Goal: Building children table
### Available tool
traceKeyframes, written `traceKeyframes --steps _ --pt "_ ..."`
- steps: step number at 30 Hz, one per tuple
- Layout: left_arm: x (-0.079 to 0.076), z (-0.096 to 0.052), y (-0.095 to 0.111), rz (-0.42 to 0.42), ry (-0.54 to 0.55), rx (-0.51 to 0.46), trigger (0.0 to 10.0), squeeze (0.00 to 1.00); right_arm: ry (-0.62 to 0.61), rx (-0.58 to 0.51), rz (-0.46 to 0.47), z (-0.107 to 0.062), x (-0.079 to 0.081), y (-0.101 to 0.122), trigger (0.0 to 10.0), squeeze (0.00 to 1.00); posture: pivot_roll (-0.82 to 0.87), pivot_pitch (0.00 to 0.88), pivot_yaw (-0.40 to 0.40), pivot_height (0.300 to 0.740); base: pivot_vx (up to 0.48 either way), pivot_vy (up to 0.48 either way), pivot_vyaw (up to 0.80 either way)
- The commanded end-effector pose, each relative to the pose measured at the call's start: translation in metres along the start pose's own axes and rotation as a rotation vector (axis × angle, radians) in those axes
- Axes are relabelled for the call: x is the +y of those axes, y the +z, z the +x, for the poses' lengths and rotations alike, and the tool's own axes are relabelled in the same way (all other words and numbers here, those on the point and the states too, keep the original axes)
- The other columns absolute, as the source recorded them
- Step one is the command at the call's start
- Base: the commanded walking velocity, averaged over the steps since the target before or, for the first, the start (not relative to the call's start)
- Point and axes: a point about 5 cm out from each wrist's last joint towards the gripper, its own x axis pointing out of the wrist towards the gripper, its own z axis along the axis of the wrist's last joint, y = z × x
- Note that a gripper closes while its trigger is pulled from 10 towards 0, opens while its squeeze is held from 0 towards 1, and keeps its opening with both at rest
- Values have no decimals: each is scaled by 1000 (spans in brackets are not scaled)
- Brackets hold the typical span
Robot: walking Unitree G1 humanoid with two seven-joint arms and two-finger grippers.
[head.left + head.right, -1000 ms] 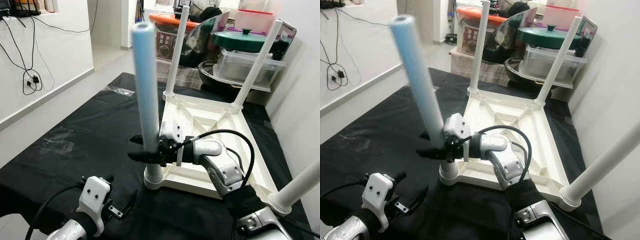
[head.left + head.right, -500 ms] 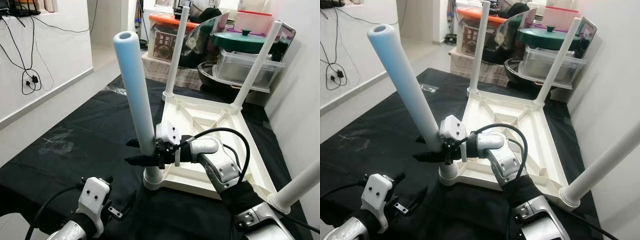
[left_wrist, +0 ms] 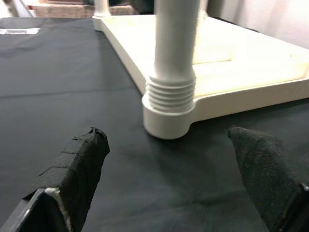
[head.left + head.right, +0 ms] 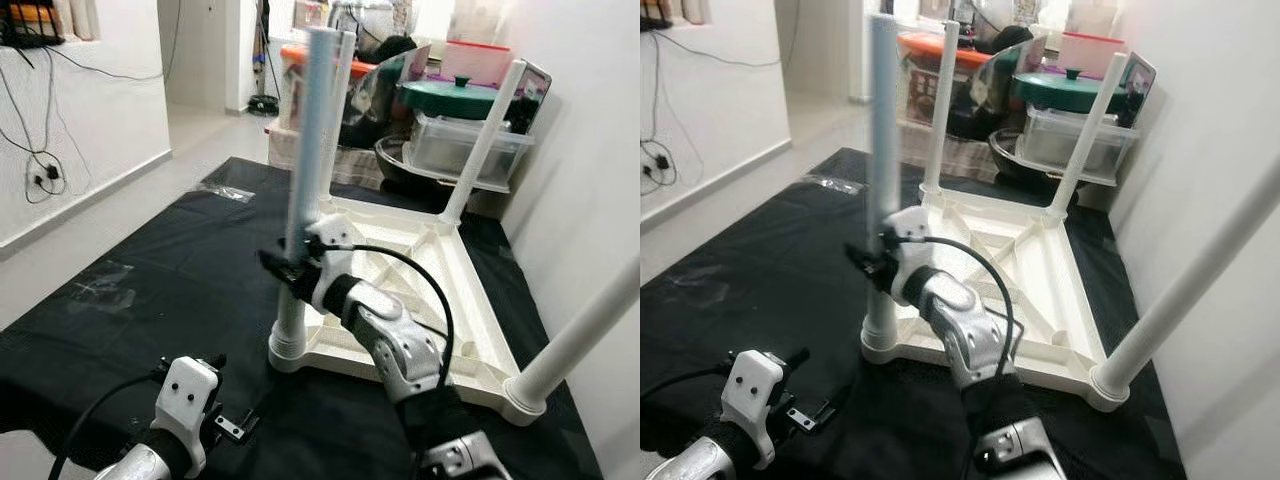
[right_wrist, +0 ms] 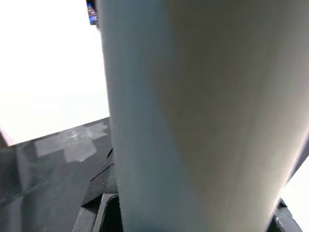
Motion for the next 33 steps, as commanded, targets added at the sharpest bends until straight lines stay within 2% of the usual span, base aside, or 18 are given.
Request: traceKeyframes --steps 1,7,10,12,13,15,25,29,33 --pt "2 1 -3 1 -5 12 10000 0 -104 120 31 -10 -18 -30 10000 0 96 0 -126 740 0 0 0" --pt "2 3 -2 3 2 6 10000 0 -142 60 -24 -14 -23 -21 10000 0 95 0 -125 740 0 0 0" --pt "1 3 -2 2 2 5 10000 0 -151 47 -38 -15 -21 -19 10000 0 95 0 -124 740 0 0 0" --pt "1 2 -2 3 2 6 10000 0 -140 26 -71 -16 -17 -17 10000 0 96 0 -123 740 0 0 0" --pt "4 2 -1 7 10 4 10000 0 -134 -17 -117 -17 -13 -13 10000 0 98 0 -121 740 0 0 0" --pt "4 2 0 9 13 2 10000 0 -137 -38 -129 -17 -13 -11 10000 0 97 0 -119 740 0 0 0" --pt "4 3 0 6 7 -1 10000 0 -157 -69 -88 -17 -15 -12 10000 0 96 0 -111 740 0 0 0" --pt "5 3 1 -22 13 2 10000 0 -162 -53 -57 -19 -18 -15 10000 0 97 0 -111 740 0 360 -708" --pt "6 5 4 -13 11 -14 10000 0 -73 -40 -63 -19 -12 -13 10000 0 92 0 -107 740 0 312 -200"
